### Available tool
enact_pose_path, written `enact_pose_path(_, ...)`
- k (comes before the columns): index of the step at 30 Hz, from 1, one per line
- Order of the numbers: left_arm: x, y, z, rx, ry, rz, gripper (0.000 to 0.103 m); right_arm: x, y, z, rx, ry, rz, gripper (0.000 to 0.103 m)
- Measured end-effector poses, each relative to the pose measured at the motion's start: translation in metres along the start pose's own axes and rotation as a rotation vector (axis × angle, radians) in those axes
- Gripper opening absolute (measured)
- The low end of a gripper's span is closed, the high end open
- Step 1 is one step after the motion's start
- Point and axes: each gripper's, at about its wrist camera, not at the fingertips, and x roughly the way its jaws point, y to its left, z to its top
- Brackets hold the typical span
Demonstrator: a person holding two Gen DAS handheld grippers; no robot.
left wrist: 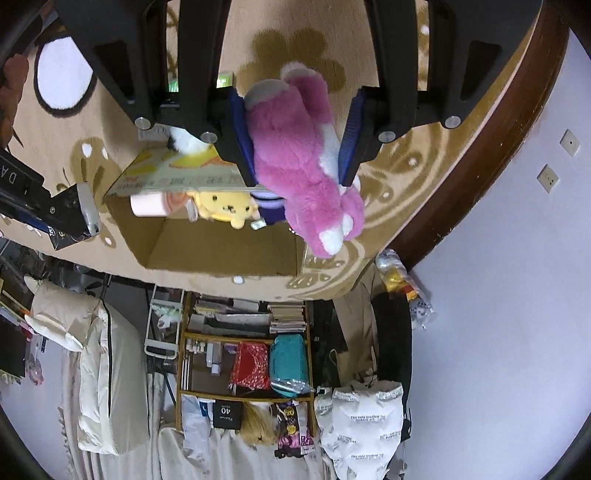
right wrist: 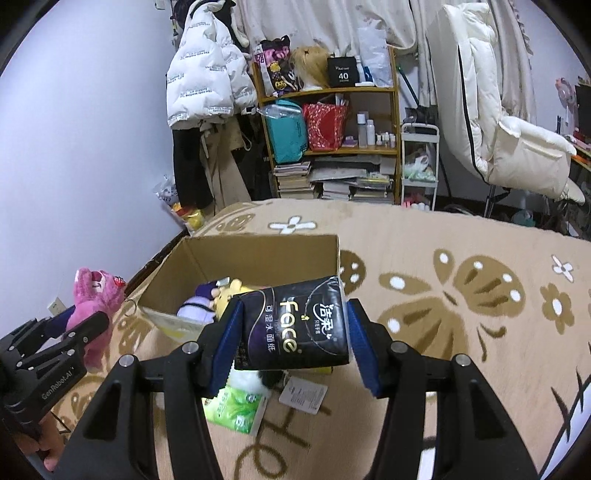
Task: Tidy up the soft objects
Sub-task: 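Lift the pink bear over the box with the left tool while the right tool carries the black pack there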
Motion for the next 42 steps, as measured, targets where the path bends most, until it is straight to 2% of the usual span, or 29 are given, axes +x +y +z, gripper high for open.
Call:
enact_pose_path(13, 0.003, -0.012, 0.045, 0.049, -0.104, -0.013, 0.042, 0.022, 0.011, 0.031, -0.069, -0.026, -0.005, 0.059)
enact_pose_path(19, 0.018, -0.025, 0.06, 0.127, -0.125, 0.018, 0.042, 0.038, 0.011, 0.041, -0.084, -0.026, -0.004, 0.059)
enact_pose_path(30, 0.059, -0.039, 0.066, 0.159, -0.091, 0.005, 0.042, 0.076, 0.013, 0.046, -0.135, -0.013, -0.032, 0.059)
enact_pose_path(39, 0.094, -0.035, 0.059, 0.121, -0.015, -0.048, 0.043, 0.094, 0.01, 0.035, -0.12, 0.014, 0.008, 0.059)
enact_pose_path(42, 0.098, -0.036, 0.055, 0.126, -0.014, -0.054, 0.043, 0.1, 0.011, 0.029, -0.124, 0.032, 0.016, 0.059)
